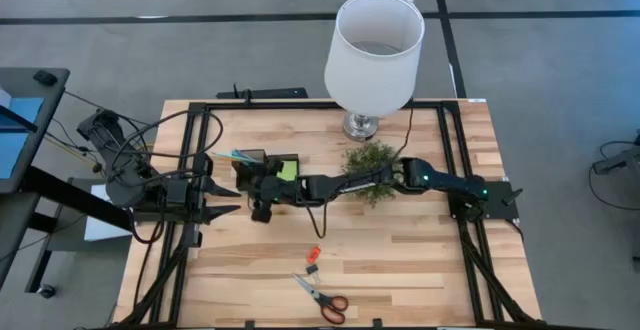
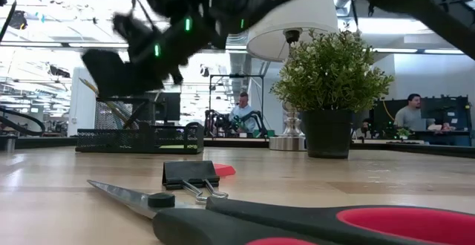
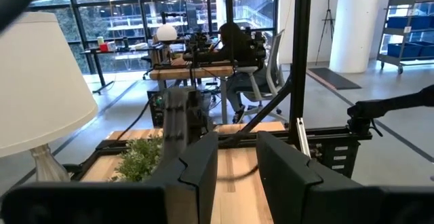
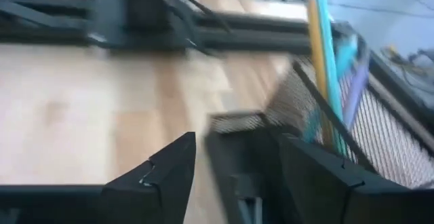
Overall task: Pick and place office supplies into organizer
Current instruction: Put the orange eraser into the black desk organizer
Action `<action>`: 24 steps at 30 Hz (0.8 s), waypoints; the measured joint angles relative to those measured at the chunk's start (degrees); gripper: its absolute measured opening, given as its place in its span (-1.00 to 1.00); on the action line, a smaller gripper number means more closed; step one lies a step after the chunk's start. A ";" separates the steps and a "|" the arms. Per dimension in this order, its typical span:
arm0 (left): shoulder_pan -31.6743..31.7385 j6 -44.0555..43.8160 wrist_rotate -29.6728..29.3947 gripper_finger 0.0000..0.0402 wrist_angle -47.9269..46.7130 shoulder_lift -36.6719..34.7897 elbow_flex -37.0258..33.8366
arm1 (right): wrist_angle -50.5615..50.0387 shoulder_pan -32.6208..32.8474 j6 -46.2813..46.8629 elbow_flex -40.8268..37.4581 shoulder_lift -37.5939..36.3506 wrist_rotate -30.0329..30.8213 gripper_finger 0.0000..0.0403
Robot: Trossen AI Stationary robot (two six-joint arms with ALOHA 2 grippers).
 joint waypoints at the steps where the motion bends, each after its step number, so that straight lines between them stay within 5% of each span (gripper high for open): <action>1: -0.01 -0.01 0.00 -0.51 0.00 0.00 0.00 | -1.39 0.73 -0.34 0.30 -0.97 -0.01 0.01; 16: -0.01 -6.70 0.13 -0.51 -8.25 0.02 0.00 | -50.81 15.31 20.46 0.34 -13.14 -5.74 -0.03; 24: -0.01 -14.37 2.18 -0.51 -14.85 1.43 -0.02 | -54.74 20.41 2.81 -1.43 -12.96 -5.83 -0.04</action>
